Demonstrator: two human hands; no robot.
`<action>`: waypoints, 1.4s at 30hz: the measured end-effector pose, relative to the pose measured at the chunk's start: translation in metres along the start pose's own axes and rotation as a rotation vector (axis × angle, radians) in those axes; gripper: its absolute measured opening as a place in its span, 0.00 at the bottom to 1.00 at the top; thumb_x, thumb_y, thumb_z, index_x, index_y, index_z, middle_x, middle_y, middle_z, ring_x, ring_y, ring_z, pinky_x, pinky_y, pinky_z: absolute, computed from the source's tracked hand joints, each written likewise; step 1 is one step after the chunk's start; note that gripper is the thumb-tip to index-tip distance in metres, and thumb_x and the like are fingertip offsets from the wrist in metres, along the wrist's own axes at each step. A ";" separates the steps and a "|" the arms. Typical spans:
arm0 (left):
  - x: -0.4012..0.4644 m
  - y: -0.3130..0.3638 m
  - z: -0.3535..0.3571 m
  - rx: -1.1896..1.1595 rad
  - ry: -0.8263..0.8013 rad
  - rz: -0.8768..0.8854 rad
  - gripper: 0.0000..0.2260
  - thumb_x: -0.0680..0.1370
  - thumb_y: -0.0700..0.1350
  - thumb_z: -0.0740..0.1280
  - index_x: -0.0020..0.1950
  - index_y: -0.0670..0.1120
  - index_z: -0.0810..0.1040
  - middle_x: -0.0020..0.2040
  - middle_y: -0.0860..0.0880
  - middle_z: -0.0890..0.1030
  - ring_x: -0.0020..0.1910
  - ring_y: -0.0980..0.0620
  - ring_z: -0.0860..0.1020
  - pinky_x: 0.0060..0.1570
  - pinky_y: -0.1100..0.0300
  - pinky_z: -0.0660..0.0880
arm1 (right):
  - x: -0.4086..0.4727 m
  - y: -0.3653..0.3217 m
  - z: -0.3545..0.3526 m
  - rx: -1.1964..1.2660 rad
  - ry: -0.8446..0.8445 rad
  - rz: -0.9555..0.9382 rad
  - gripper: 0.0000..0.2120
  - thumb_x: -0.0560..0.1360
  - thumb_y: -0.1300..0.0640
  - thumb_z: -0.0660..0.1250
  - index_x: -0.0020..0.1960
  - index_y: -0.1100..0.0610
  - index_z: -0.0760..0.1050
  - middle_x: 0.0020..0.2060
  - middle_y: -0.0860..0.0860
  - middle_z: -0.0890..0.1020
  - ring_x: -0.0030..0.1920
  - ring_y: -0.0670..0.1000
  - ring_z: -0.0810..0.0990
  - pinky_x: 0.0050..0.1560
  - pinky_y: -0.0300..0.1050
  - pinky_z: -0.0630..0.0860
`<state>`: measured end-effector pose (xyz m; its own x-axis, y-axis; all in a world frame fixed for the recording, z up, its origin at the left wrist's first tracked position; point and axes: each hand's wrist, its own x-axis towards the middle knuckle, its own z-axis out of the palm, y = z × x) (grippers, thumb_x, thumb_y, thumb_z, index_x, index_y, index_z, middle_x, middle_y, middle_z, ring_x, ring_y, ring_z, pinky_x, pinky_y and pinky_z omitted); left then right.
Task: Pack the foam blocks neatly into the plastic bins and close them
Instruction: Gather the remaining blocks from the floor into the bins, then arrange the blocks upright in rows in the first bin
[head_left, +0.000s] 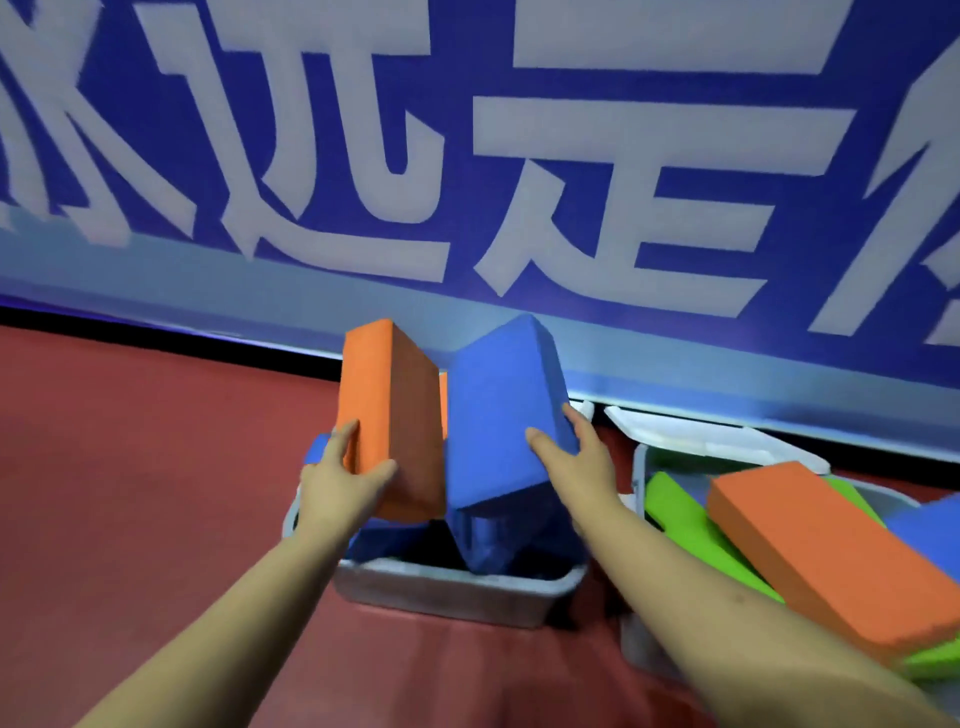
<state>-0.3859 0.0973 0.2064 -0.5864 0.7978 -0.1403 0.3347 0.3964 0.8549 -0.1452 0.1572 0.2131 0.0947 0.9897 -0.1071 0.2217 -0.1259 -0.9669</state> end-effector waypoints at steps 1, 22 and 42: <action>0.017 -0.006 0.019 -0.033 -0.011 -0.027 0.41 0.56 0.62 0.67 0.70 0.64 0.66 0.60 0.40 0.76 0.55 0.41 0.78 0.55 0.45 0.77 | 0.013 0.009 0.009 0.054 -0.028 0.031 0.31 0.72 0.48 0.70 0.72 0.44 0.64 0.66 0.50 0.72 0.62 0.51 0.74 0.59 0.45 0.72; 0.010 -0.173 0.125 -1.448 -0.024 -0.932 0.33 0.78 0.67 0.47 0.74 0.46 0.61 0.75 0.37 0.60 0.74 0.37 0.61 0.69 0.36 0.57 | -0.061 0.139 0.078 -0.234 0.242 -0.317 0.31 0.71 0.41 0.66 0.68 0.57 0.67 0.66 0.53 0.62 0.65 0.53 0.68 0.65 0.41 0.67; -0.143 -0.165 0.125 -1.213 -0.222 -1.038 0.31 0.76 0.70 0.52 0.55 0.42 0.70 0.43 0.45 0.73 0.36 0.48 0.76 0.41 0.39 0.79 | -0.079 0.127 -0.020 -0.138 0.325 0.242 0.28 0.77 0.44 0.63 0.70 0.60 0.65 0.70 0.59 0.61 0.71 0.57 0.62 0.69 0.43 0.58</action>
<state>-0.2646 -0.0255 0.0225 -0.0267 0.5172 -0.8555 -0.9343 0.2914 0.2053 -0.1055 0.0619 0.1036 0.4555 0.8608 -0.2270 0.2817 -0.3813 -0.8805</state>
